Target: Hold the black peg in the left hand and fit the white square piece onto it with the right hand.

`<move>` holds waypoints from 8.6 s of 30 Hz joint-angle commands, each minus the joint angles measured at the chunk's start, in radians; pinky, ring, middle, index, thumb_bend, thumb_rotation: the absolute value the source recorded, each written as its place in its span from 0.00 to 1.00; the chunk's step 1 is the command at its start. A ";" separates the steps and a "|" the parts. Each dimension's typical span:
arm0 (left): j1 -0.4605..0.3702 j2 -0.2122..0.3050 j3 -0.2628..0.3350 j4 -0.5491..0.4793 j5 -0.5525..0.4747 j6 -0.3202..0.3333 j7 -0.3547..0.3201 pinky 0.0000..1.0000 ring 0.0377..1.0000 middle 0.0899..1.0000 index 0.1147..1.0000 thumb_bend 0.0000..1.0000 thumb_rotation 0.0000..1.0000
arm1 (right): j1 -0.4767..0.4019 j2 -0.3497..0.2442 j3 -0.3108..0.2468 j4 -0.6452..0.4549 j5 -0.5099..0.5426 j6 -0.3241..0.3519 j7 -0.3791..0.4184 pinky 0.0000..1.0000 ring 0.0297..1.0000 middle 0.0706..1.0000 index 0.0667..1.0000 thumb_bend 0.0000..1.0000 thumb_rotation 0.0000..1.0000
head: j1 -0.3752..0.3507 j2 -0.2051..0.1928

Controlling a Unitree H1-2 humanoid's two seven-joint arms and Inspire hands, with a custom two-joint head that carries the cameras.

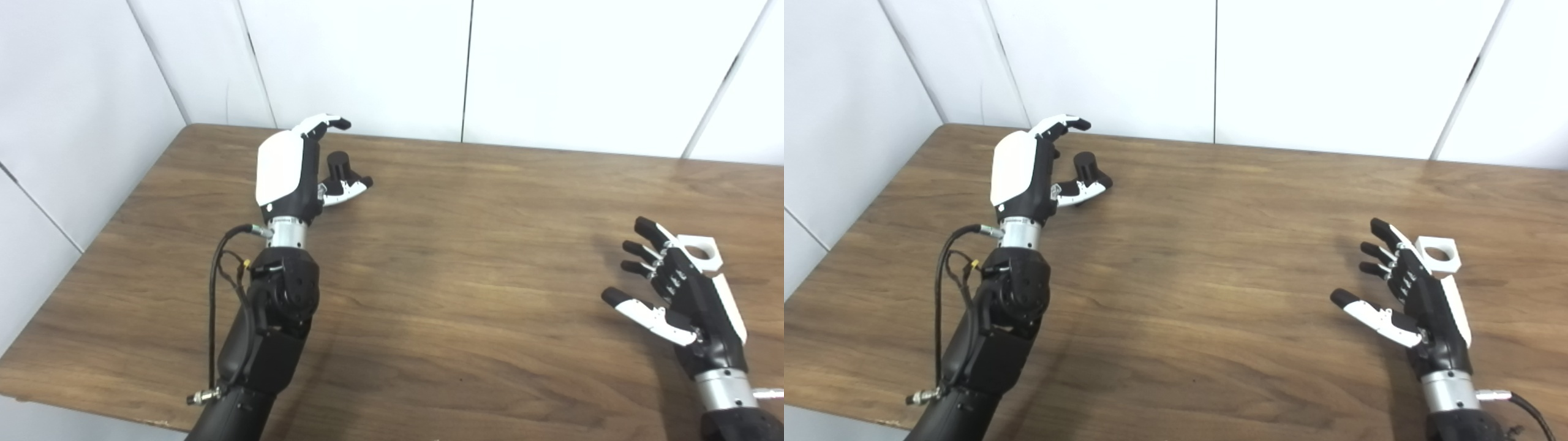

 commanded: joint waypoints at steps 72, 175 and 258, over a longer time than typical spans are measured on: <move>-0.268 0.074 -0.134 0.573 -0.105 0.204 0.058 0.79 0.87 0.90 0.60 0.92 0.42 | 0.029 0.024 -0.008 -0.085 -0.050 0.015 -0.024 0.73 0.83 0.92 0.88 0.77 0.31 | -0.056 0.012; -0.037 0.098 -0.398 0.260 -0.461 -0.623 -0.596 0.80 0.91 0.85 0.43 0.52 0.08 | 0.039 0.053 -0.027 -0.191 -0.086 0.071 -0.059 0.72 0.85 0.92 0.89 0.66 0.35 | -0.218 0.070; -0.003 0.213 -0.524 0.277 -0.461 -0.653 -0.516 0.75 0.88 0.82 0.43 0.52 0.07 | -0.561 -0.508 0.154 0.185 -0.482 0.260 0.293 0.73 0.91 0.93 0.77 0.77 0.33 | -0.741 0.035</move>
